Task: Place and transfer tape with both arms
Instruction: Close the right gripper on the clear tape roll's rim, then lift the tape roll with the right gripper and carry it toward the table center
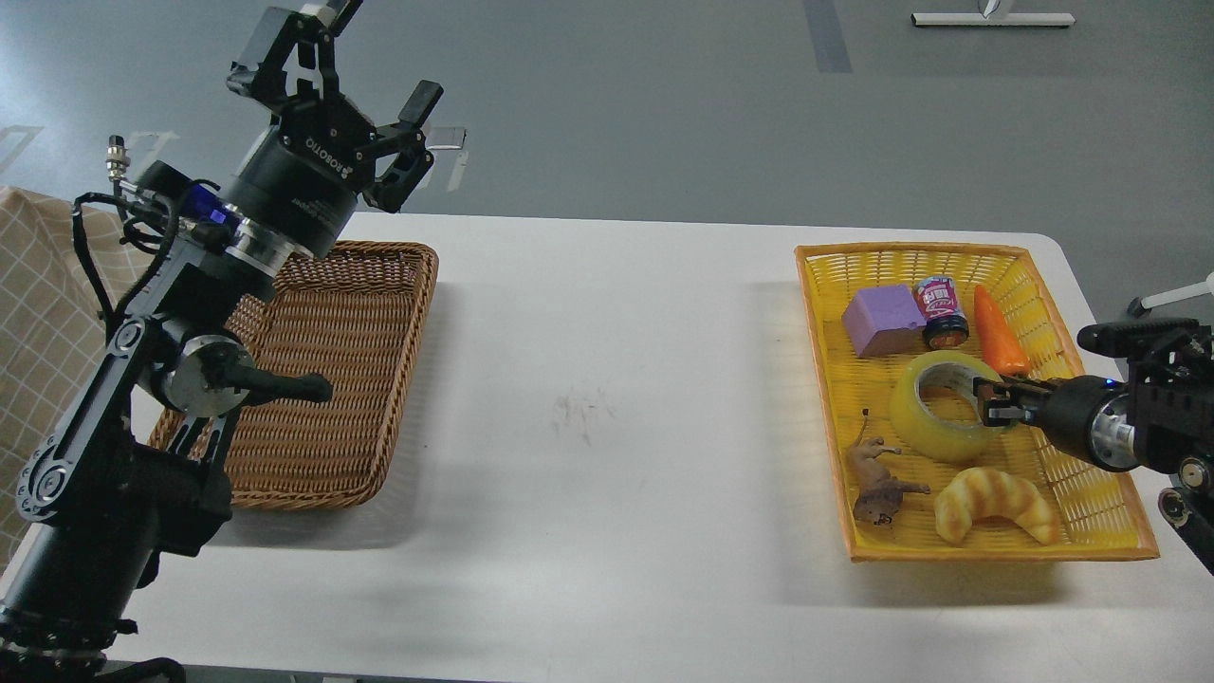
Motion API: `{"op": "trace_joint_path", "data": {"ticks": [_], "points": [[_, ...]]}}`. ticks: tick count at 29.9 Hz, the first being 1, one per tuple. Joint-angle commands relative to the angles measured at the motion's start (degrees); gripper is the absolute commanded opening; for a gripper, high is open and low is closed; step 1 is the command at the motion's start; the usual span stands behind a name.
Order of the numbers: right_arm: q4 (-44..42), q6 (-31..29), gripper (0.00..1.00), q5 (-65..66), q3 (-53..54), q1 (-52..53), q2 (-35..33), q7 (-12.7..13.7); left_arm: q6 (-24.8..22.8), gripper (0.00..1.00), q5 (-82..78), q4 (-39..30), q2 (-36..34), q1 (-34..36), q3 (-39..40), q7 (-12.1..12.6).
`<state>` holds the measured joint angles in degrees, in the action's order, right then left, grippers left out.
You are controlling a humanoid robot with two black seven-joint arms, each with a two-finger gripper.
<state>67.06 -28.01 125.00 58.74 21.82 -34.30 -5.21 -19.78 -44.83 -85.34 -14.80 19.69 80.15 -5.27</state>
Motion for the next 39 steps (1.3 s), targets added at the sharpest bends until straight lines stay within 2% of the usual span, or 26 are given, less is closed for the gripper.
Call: {"op": "trace_joint_path", "data": {"ticks": [1,10,22,30,39], "points": [[0.26,0.01,0.26,0.00,0.41,0.33,-0.32,-0.15,-0.08,0.98,0.00,0.00,0.04,0.00,0.00,0.00],[0.70,0.01,0.22,-0.20,3.13,2.43,-0.15,-1.82,0.00,0.98,0.00,0.00,-0.31,0.00,0.09,0.00],[4.04,0.01,0.21,-4.77,2.96,13.59,1.34,-1.21,0.00,0.98,0.00,0.00,0.21,0.09,-0.26,0.00],[0.97,0.01,0.22,-4.42,-1.86,22.03,17.93,0.02,0.00,0.98,0.00,0.00,-0.49,0.09,-0.09,0.00],[-7.03,0.01,0.22,-4.42,-11.10,24.59,27.53,0.02,0.00,0.98,0.00,0.00,-0.49,0.09,0.09,0.00]]}}
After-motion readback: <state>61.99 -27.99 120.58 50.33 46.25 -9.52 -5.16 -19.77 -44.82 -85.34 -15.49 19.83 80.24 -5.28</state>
